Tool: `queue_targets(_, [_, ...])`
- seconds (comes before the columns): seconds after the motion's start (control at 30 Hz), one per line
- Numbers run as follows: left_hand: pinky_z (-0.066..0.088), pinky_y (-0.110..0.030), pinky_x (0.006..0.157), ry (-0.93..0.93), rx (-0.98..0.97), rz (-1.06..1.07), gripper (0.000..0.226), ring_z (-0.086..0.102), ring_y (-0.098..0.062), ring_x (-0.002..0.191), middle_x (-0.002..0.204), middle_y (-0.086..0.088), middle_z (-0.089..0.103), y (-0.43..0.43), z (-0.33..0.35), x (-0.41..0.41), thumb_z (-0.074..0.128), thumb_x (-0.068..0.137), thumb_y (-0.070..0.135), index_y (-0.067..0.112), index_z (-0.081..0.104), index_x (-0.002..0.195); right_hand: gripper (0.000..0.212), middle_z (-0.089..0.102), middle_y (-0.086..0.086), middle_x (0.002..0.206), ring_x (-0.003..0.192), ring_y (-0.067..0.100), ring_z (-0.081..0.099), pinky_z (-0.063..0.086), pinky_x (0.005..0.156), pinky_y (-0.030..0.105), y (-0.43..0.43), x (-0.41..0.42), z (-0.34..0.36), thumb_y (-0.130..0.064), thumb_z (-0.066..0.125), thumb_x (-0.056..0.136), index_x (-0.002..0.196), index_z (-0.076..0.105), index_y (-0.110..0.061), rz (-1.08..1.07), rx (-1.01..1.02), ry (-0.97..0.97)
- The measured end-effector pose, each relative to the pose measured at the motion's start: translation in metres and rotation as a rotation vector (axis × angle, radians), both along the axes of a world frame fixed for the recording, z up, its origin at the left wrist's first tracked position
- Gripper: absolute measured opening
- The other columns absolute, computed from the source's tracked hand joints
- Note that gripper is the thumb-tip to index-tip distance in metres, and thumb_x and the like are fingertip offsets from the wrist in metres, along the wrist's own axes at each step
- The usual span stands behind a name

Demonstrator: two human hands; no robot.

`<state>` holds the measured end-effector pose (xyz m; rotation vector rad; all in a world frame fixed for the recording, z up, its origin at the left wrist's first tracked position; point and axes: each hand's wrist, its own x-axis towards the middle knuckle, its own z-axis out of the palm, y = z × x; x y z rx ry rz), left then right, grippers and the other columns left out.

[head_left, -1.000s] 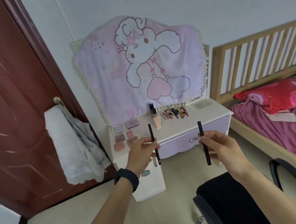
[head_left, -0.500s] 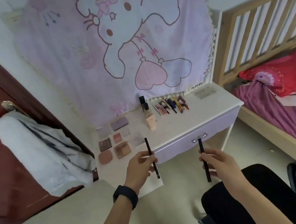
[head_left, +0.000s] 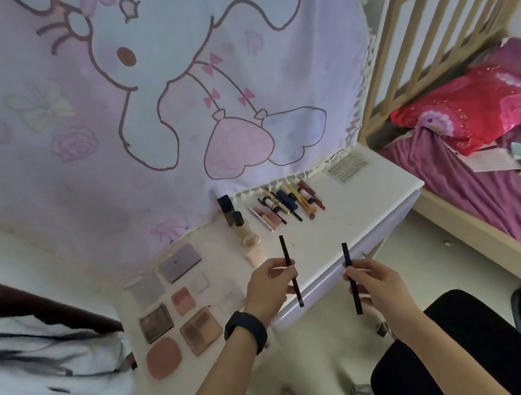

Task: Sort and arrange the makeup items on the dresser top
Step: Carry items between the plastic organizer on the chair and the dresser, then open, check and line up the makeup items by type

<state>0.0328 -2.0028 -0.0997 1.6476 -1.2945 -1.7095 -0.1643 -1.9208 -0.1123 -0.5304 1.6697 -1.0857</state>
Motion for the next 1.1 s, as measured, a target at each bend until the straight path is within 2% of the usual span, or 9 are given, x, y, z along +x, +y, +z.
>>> queue_targets(0.1, [0.046, -0.023, 0.062, 0.018, 0.023, -0.019, 0.014, 0.07, -0.008, 0.066, 0.1, 0.0, 0.071, -0.026, -0.007, -0.002, 0.063, 0.094, 0.021, 0.021, 0.067, 0.107, 0.011, 0.077, 0.001, 0.09, 0.085, 0.023, 0.07, 0.057, 0.074, 0.037, -0.022, 0.002, -0.005, -0.02, 0.068, 0.096, 0.106, 0.073, -0.017, -0.018, 0.025, 0.002])
queue_targets(0.4, [0.047, -0.023, 0.064, 0.045, 0.102, -0.014, 0.017, 0.07, -0.012, 0.074, 0.106, 0.002, 0.07, -0.093, -0.035, -0.03, 0.06, 0.094, 0.018, 0.019, 0.066, 0.11, 0.01, 0.077, -0.003, 0.089, 0.079, 0.016, 0.071, 0.053, 0.064, 0.026, -0.092, -0.028, -0.024, -0.024, 0.069, 0.095, 0.104, 0.074, -0.023, -0.01, 0.075, 0.042])
queue_targets(0.53, [0.047, -0.023, 0.066, 0.03, 0.113, 0.026, 0.021, 0.069, -0.012, 0.076, 0.104, 0.004, 0.069, -0.119, -0.05, -0.054, 0.059, 0.095, 0.018, 0.021, 0.066, 0.114, 0.012, 0.077, -0.004, 0.089, 0.076, 0.014, 0.071, 0.053, 0.066, 0.029, -0.137, -0.055, -0.043, -0.026, 0.07, 0.094, 0.105, 0.074, -0.025, 0.072, 0.116, 0.066])
queue_targets(0.7, [0.046, -0.015, 0.059, -0.056, 0.107, 0.06, 0.027, 0.067, -0.013, 0.08, 0.104, 0.004, 0.069, -0.159, -0.076, -0.095, 0.06, 0.093, 0.018, 0.019, 0.064, 0.12, 0.018, 0.075, -0.001, 0.094, 0.09, 0.019, 0.07, 0.052, 0.069, 0.03, -0.207, -0.097, -0.073, -0.02, 0.069, 0.094, 0.112, 0.069, -0.023, 0.227, 0.17, 0.109])
queue_targets(0.8, [0.047, -0.013, 0.063, -0.107, 0.12, 0.032, 0.029, 0.069, -0.009, 0.085, 0.099, 0.01, 0.071, -0.176, -0.084, -0.131, 0.067, 0.091, 0.026, 0.024, 0.066, 0.12, 0.021, 0.074, -0.002, 0.1, 0.093, 0.017, 0.069, 0.053, 0.068, 0.028, -0.244, -0.123, -0.084, -0.019, 0.071, 0.092, 0.113, 0.069, -0.022, 0.324, 0.211, 0.084])
queue_targets(0.93, [0.05, -0.016, 0.07, -0.113, 0.201, 0.058, 0.028, 0.069, -0.005, 0.083, 0.094, 0.011, 0.071, -0.192, -0.095, -0.179, 0.078, 0.082, 0.037, 0.032, 0.061, 0.104, 0.015, 0.076, -0.007, 0.1, 0.094, 0.012, 0.069, 0.053, 0.067, 0.024, -0.281, -0.153, -0.093, -0.025, 0.076, 0.089, 0.104, 0.074, -0.028, 0.456, 0.267, 0.035])
queue_targets(1.1, [0.045, -0.007, 0.054, -0.121, 0.245, 0.127, 0.021, 0.067, 0.002, 0.064, 0.077, 0.009, 0.073, -0.207, -0.108, -0.212, 0.081, 0.079, 0.038, 0.026, 0.067, 0.09, 0.014, 0.077, -0.002, 0.101, 0.098, 0.017, 0.07, 0.051, 0.073, 0.028, -0.31, -0.182, -0.104, -0.022, 0.071, 0.093, 0.106, 0.076, -0.023, 0.605, 0.322, -0.027])
